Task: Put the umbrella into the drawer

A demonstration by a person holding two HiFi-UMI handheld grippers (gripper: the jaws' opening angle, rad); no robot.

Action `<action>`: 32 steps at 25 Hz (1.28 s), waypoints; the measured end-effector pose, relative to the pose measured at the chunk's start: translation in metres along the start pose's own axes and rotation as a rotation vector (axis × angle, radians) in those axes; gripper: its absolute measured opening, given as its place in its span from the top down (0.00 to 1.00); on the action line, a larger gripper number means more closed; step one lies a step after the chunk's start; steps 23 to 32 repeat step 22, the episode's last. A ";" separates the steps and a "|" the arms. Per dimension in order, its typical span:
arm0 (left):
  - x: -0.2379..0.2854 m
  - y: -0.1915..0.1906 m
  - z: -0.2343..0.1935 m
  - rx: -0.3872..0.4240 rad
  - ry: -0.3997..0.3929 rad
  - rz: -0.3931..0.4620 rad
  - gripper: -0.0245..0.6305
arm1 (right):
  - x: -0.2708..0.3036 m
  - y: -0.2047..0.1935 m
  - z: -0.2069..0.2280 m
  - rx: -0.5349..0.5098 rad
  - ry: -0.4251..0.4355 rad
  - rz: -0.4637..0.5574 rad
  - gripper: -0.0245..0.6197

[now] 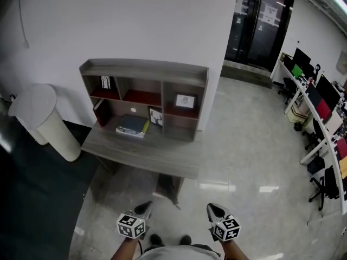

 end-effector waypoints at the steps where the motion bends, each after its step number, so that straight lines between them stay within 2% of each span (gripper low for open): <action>1: 0.000 0.000 0.001 -0.002 0.003 0.002 0.96 | 0.000 0.001 0.001 0.004 -0.001 0.004 0.95; 32: -0.014 -0.007 0.005 -0.039 0.023 0.004 0.96 | -0.001 0.001 -0.006 0.027 -0.004 0.014 0.95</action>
Point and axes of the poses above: the fingertips, and each gripper's own axes: x forward along the fingers, z to its right, y out of its top, the point moved 2 cm from there along -x, backward along the fingers, and after that the axes turned 8 degrees about z, right-handed, at the moved point
